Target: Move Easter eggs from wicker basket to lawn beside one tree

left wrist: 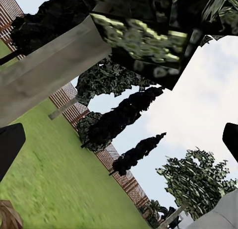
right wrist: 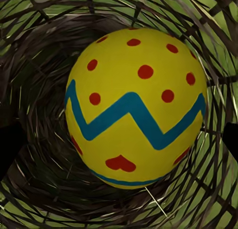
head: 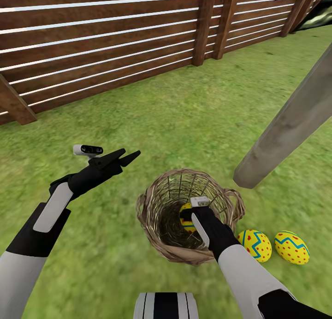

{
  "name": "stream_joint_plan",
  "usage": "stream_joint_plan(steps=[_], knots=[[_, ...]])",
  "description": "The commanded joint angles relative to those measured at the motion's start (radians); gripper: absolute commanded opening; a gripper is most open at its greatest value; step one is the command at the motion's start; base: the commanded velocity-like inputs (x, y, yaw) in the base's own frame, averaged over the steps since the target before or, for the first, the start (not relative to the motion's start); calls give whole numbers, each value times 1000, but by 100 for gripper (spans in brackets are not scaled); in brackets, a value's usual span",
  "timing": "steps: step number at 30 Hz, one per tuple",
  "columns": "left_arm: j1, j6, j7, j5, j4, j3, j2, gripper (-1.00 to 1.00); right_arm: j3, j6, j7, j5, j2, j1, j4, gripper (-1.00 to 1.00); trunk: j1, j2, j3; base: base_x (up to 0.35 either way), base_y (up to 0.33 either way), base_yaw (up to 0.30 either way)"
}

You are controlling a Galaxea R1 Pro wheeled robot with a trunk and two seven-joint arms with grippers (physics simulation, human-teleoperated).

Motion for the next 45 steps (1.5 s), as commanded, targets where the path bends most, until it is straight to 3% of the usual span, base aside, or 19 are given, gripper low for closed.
stream_joint_plan(steps=[1, 7, 11, 16, 19, 23, 25, 26, 28, 45], knots=[[-1, 6, 1, 8, 0, -2, 1, 100, 4, 1, -8, -11, -1, 0, -1, 100, 0, 0, -1, 0, 0, 0], [-1, 6, 1, 8, 0, -2, 1, 100, 5, -6, -9, -59, -1, 0, -2, 100, 0, -1, -5, 0, 0, 0], [-1, 6, 1, 8, 0, -2, 2, 100, 19, -3, -11, -61, -2, 0, 5, 100, 0, -1, -5, 0, 0, 0], [-1, 6, 1, 8, 0, -2, 2, 100, 145, 2, -14, -60, -9, 0, 10, 100, 0, -1, -5, 0, 0, 0], [-1, 6, 1, 8, 0, -2, 2, 100, 174, 3, -16, -59, -12, 0, 11, 100, 0, -1, -5, 0, 0, 0], [-1, 6, 1, 8, 0, -2, 1, 100, 181, 4, -15, -37, -13, 0, 9, 100, 2, -1, -16, 0, 0, 0], [-1, 6, 1, 8, 0, -2, 2, 100, 182, 4, -15, -10, -13, 0, 8, 100, 2, -1, -16, 0, 0, 0], [-1, 6, 1, 8, 0, -2, 2, 100, 182, 4, -15, 26, -13, 0, 8, 100, 2, -1, -16, 0, 0, 0], [-1, 6, 1, 8, 0, -2, 2, 100, 182, 3, -15, 40, -13, 0, 7, 100, 3, -2, -24, 0, 0, 0], [-1, 6, 1, 7, 0, -3, 1, 100, 182, -2, -78, 52, -11, 0, -27, 100, 5, -3, -43, 0, 0, 0]])
